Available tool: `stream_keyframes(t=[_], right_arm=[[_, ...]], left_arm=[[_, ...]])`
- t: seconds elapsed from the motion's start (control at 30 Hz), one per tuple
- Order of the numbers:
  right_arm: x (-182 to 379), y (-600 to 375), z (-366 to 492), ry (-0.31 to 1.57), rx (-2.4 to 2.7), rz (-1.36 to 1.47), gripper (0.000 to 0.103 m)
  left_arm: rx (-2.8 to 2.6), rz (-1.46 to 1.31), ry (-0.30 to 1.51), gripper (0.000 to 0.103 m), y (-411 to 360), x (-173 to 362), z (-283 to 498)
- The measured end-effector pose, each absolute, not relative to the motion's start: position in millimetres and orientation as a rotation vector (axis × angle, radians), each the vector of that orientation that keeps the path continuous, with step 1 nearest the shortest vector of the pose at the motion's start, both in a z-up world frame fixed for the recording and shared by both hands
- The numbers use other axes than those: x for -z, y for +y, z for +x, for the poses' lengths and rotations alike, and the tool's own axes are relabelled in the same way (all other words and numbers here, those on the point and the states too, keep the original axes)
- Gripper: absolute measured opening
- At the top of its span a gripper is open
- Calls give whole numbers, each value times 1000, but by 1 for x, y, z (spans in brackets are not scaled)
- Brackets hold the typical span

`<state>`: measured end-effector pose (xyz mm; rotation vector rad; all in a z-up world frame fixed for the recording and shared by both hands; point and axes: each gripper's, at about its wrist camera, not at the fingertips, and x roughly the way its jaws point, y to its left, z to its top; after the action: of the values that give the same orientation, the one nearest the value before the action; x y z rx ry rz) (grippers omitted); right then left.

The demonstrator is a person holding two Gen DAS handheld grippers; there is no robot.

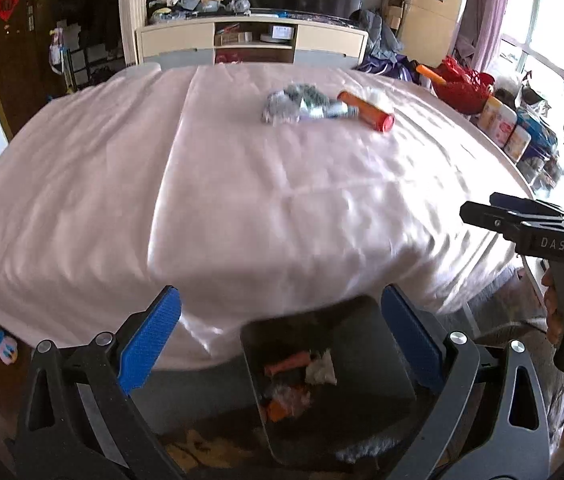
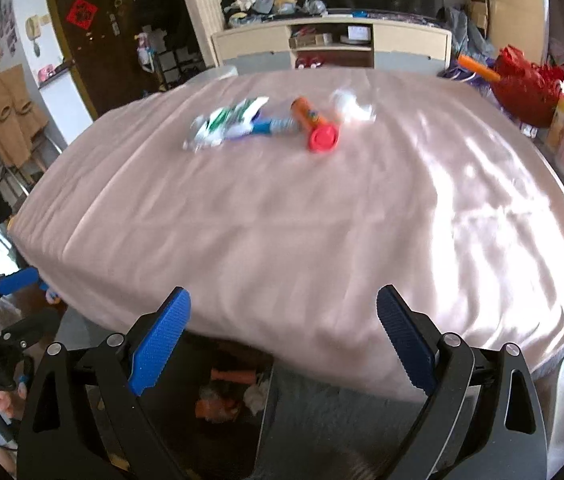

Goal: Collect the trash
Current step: 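Grasp the green-printed wrapper with left tool while right tool grasps the orange M&M's tube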

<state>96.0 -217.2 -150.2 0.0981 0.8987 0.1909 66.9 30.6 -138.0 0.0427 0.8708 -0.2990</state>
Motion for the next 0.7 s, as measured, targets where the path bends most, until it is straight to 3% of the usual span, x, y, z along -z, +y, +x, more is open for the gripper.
stream_keyframes(t=[0.57, 0.7], right_arm=[[152, -225, 228, 894, -139, 67, 93], [160, -224, 251, 896, -144, 67, 79]], left_arm=[[330, 88, 842, 95, -3, 117, 178], [343, 97, 843, 94, -12, 117, 200]])
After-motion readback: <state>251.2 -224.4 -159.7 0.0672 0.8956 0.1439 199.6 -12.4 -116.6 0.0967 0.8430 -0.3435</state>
